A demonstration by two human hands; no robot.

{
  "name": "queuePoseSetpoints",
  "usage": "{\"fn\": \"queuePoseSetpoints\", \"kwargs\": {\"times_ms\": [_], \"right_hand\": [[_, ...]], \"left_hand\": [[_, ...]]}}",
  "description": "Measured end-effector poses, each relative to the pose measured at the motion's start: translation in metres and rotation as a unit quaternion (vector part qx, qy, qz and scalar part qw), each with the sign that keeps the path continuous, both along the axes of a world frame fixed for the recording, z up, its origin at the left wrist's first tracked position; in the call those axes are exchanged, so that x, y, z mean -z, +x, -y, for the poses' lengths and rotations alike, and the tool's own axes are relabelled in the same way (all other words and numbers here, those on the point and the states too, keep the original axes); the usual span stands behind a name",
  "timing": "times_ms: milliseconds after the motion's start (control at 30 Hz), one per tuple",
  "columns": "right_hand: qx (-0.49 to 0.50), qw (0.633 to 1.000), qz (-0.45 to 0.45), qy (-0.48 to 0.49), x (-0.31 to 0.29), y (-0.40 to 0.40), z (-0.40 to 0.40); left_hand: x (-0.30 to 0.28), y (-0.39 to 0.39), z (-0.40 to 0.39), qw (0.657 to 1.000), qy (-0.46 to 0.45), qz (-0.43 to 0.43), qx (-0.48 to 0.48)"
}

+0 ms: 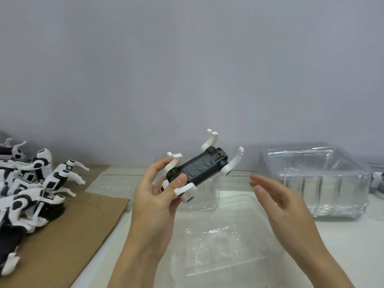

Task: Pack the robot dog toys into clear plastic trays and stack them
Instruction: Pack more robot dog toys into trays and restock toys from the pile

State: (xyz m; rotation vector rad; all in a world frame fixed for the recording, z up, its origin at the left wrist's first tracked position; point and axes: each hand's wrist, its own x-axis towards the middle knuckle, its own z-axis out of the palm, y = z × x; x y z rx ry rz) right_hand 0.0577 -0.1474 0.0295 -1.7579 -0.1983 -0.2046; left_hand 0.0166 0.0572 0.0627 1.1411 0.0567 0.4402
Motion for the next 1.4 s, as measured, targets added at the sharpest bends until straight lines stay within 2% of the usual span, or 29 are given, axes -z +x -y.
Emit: {"fn": "queuePoseSetpoints", "kwargs": {"times_ms": [133,233,267,367,467,567,733,833,900,1033,1167,1400], "right_hand": [[-0.069,0.992,0.053,0.090,-0.002,-0.001,0.006],[-0.163,0.961,0.024,0.221,-0.007,-0.001,0.008],[-0.192,0.952,0.017,0.237,-0.008,-0.001,0.008],[-0.216,0.965,0.025,0.148,-0.011,-0.003,0.005],[-0.166,0.983,0.066,0.033,-0.014,-0.009,-0.004],[-0.123,0.988,0.087,-0.028,-0.017,-0.011,-0.010],[-0.069,0.985,0.135,-0.082,-0.022,-0.014,-0.016],[-0.071,0.985,0.139,-0.079,-0.024,-0.016,-0.019],[-0.069,0.985,0.139,-0.071,-0.025,-0.016,-0.022],[-0.027,0.975,0.183,-0.126,-0.023,-0.015,-0.026],[-0.017,0.973,0.187,-0.133,-0.018,-0.013,-0.026],[-0.040,0.966,0.206,-0.150,-0.016,-0.015,-0.032]], "left_hand": [[0.000,-0.001,-0.005,0.994,0.095,0.017,0.051],[-0.003,-0.001,-0.001,0.982,0.177,0.045,0.056],[-0.003,0.000,0.001,0.979,0.188,0.053,0.060],[-0.003,0.003,0.005,0.980,0.168,0.070,0.077],[-0.001,0.005,0.006,0.983,0.159,0.068,0.068],[-0.001,0.005,0.004,0.980,0.175,0.058,0.076],[0.000,0.005,0.004,0.978,0.186,0.065,0.067],[-0.001,0.005,0.007,0.975,0.192,0.090,0.064],[-0.001,0.005,0.008,0.971,0.197,0.105,0.082],[-0.002,0.003,0.009,0.961,0.214,0.118,0.129],[-0.004,0.001,0.008,0.962,0.177,0.108,0.176],[-0.004,0.004,0.013,0.974,0.189,0.060,0.107]]}}
